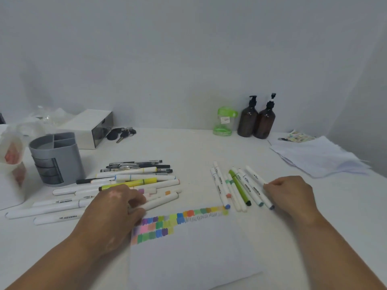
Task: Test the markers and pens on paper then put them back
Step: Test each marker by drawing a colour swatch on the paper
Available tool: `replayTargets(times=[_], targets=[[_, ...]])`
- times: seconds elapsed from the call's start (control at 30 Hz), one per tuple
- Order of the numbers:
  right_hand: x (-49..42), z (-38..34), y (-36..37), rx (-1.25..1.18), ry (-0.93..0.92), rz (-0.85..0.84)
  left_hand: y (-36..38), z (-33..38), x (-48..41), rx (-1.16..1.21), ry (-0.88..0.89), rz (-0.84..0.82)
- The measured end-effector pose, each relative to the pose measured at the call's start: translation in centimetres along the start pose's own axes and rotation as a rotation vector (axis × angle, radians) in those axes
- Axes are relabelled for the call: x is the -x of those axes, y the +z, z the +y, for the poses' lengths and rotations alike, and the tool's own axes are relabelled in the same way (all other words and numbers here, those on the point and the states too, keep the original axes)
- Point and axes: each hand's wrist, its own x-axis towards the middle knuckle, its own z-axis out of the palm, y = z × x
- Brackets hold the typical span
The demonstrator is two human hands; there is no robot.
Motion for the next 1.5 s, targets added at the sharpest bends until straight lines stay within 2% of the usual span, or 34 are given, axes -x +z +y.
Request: replayTargets(times=[0.2, 0.3, 0.37, 0.43, 0.5, 0.63, 0.7, 0.8, 1.1, 1.23, 1.37, 1.5], targets=[[-0.2, 0.2, 0.5, 0.048, 0.026, -0.038, 0.1, 0.1, -0.1, -0.025, -0.014, -0.014], [0.4, -0.6, 0.2, 0.015, -0.014, 0.039, 0.1, 0.3, -0.2, 0.006, -0.008, -0.011], [1.5, -2.2, -0.1, -0.051, -0.135, 0.164, -0.1, 0.7, -0.1, 0.062, -0.013, 0.012], [3.6, -4.7, 0.2, -0.170, -0.321, 0.207, -0.4, 1.1, 0.0, 0.123, -0.005, 0.040], [6.5, -7.3, 1.1, -0.279, -0.471, 0.113, -0.7, 1.6, 0.2, 0.254, -0.009, 0.045], [11.6, -10.6, 3.4, -0.394, -0.632, -0.184, -1.1, 2.5, 0.4, 0.744, -0.121, -0.031], [12.9, -11.3, 3.9, -0.467, -0.628, -0.330, -1.2, 3.1, 0.4, 0.985, -0.177, -0.122], [13.4, -11.5, 4.2, -0.538, -0.618, -0.466, -1.0, 3.7, 0.5, 1.157, -0.188, -0.181], [13.1, -11.3, 4.4, -0.746, -0.489, -0.711, -0.3, 3.8, 0.6, 1.271, -0.223, -0.210], [12.9, -11.3, 4.5, -0.789, -0.484, -0.708, -0.2, 3.7, 0.6, 1.308, -0.225, -0.214], [12.0, -10.9, 3.8, -0.855, -0.422, -0.665, -0.7, 2.8, 0.1, 1.433, -0.308, -0.133], [11.9, -10.7, 3.8, -0.868, -0.433, -0.673, -1.4, 2.5, -0.1, 1.491, -0.270, -0.075]])
